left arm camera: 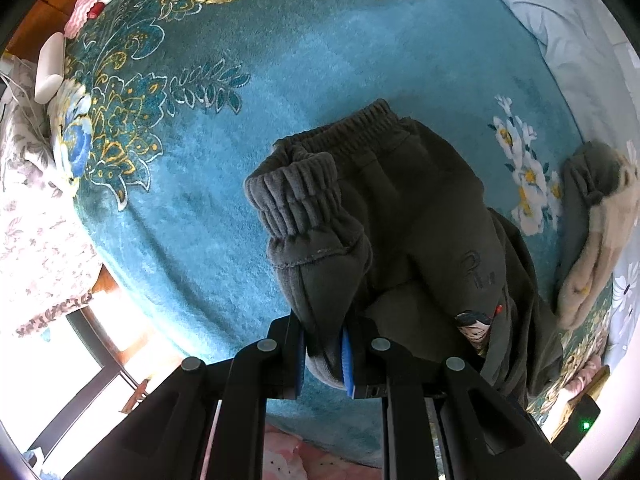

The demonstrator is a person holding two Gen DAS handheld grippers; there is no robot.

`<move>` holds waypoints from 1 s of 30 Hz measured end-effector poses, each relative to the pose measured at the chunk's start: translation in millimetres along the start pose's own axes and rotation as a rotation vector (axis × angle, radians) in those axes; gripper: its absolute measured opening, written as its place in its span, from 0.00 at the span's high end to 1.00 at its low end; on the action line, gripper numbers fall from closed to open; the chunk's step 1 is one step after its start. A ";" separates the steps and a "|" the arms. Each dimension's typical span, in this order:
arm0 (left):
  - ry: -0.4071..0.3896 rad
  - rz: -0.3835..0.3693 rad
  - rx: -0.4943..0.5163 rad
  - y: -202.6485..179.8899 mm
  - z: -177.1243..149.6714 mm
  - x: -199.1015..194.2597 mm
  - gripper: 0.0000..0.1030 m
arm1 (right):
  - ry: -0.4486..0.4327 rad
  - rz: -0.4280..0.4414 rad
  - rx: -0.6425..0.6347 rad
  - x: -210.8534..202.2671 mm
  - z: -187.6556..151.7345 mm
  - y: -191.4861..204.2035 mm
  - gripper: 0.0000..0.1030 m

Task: Fold clothes

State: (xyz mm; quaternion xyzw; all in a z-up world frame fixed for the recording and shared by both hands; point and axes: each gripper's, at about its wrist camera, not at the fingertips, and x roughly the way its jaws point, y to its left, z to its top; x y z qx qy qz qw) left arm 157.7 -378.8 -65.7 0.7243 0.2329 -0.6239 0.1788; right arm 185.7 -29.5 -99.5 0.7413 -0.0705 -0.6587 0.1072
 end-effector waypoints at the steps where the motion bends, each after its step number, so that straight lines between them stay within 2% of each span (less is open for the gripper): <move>1: -0.001 0.000 -0.002 0.5 0.0 0.1 0.86 | 0.002 -0.013 -0.003 -2.0 0.1 -1.5 0.87; 2: -0.002 0.000 -0.004 0.9 0.0 0.2 0.86 | 0.002 -0.023 -0.004 -4.9 0.3 -3.3 0.88; 6: -0.006 -0.001 -0.012 2.7 0.0 0.6 0.86 | -0.038 0.059 0.045 -48.5 2.2 -17.9 0.90; 9: -0.006 -0.013 -0.030 8.1 1.9 1.8 0.86 | -0.093 0.261 0.111 -117.3 4.9 -33.5 0.90; 11: -0.004 -0.021 -0.043 12.1 2.4 2.9 0.86 | -0.143 0.322 0.073 -154.9 10.4 -33.6 0.90; 13: -0.001 -0.027 -0.061 16.6 1.7 4.6 0.86 | -0.195 0.275 0.008 -179.8 24.9 -32.8 0.90; 14: 0.000 -0.029 -0.069 18.1 0.8 5.0 0.86 | -0.207 0.220 -0.004 -181.8 37.6 -38.8 0.90; 17: 0.003 -0.039 -0.085 21.4 -1.0 4.8 0.86 | -0.187 -0.093 -0.007 -148.7 80.8 -65.9 0.90; 19: 0.003 -0.047 -0.087 22.5 -1.6 3.4 0.86 | -0.128 -0.193 0.066 -118.0 99.8 -91.9 0.91; 22: 0.002 -0.056 -0.076 23.7 -2.6 1.4 0.86 | -0.118 -0.165 0.250 -100.9 115.7 -126.6 0.90; 24: 0.002 -0.062 -0.068 24.5 -3.3 0.0 0.86 | -0.183 -0.131 0.359 -112.3 110.1 -146.5 0.87; 26: 0.008 -0.062 -0.071 26.4 -4.1 1.8 0.86 | -0.249 -0.114 0.380 -128.3 100.1 -153.3 0.73; 28: 0.021 -0.057 -0.082 28.3 -5.0 7.0 0.86 | -0.284 -0.117 0.340 -139.4 87.6 -149.1 0.50; 30: 0.031 -0.043 -0.078 26.9 -5.2 11.4 0.86 | -0.287 -0.092 0.280 -140.4 69.3 -137.2 0.38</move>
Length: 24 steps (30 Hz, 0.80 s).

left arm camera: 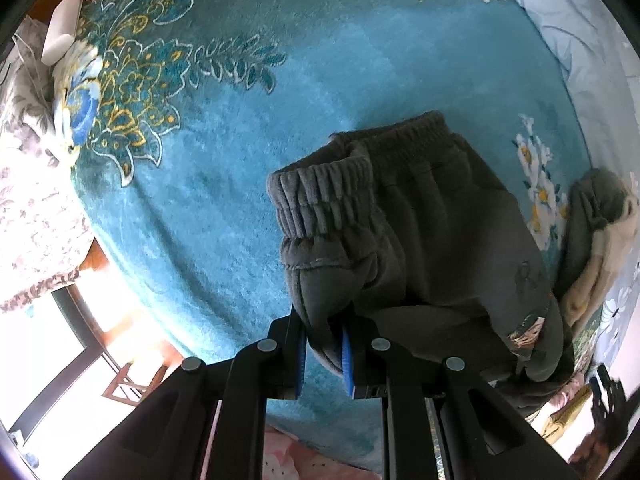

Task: Fold clothes

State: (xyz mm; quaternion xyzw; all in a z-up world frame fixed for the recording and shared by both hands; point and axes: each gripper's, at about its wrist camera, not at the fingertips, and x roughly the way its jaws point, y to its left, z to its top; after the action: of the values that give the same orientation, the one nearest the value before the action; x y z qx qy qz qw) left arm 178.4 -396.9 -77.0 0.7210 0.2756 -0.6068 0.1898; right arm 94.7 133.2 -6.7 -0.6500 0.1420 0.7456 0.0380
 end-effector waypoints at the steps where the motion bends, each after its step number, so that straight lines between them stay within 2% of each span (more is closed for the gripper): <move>1: 0.003 0.008 0.003 -1.2 0.0 1.8 0.86 | 0.014 0.024 -0.025 -0.2 -11.7 4.5 0.35; 4: 0.002 0.021 0.009 -6.2 0.3 2.8 0.86 | 0.099 0.090 -0.096 16.6 -54.4 22.8 0.29; 6: -0.003 0.024 0.009 -9.4 0.2 1.9 0.86 | 0.163 0.069 -0.163 39.3 -83.1 38.5 0.29; 9: -0.013 0.025 0.027 -14.7 -1.4 -1.9 0.86 | 0.181 -0.051 -0.233 70.6 -108.4 53.4 0.29; 11: -0.020 0.026 0.042 -16.6 -3.3 -4.5 0.86 | 0.208 -0.147 -0.233 89.7 -111.7 52.3 0.29; 12: -0.022 0.025 0.046 -16.7 -4.1 -5.6 0.86 | 0.221 -0.158 -0.201 93.6 -108.8 47.5 0.31; 13: -0.023 0.024 0.046 -16.0 -4.8 -6.4 0.86 | 0.232 -0.163 -0.166 97.0 -105.6 42.3 0.43; 14: -0.024 0.023 0.046 -15.3 -5.5 -7.3 0.86 | 0.230 -0.124 -0.098 95.3 -98.8 32.7 0.51; 16: -0.023 0.022 0.037 -12.2 -6.0 -7.1 0.86 | 0.232 -0.087 -0.015 90.5 -86.2 17.8 0.78; 20: -0.013 0.024 0.005 -3.2 -10.4 -0.2 0.86 | 0.193 0.040 0.017 60.5 -54.9 -0.5 0.85; 23: -0.015 0.024 0.004 -3.8 -10.7 -0.6 0.86 | 0.079 0.188 0.077 16.8 -17.2 -26.6 0.85; 24: -0.016 0.024 0.003 -4.0 -10.8 -0.8 0.86 | 0.021 0.224 0.136 1.7 -4.1 -42.8 0.85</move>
State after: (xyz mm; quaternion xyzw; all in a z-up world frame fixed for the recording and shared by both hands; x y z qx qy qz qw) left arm 184.1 -387.4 -73.9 0.7197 0.2644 -0.6106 0.1981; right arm 108.8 172.9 -15.7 -0.6338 0.2642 0.7270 -0.0030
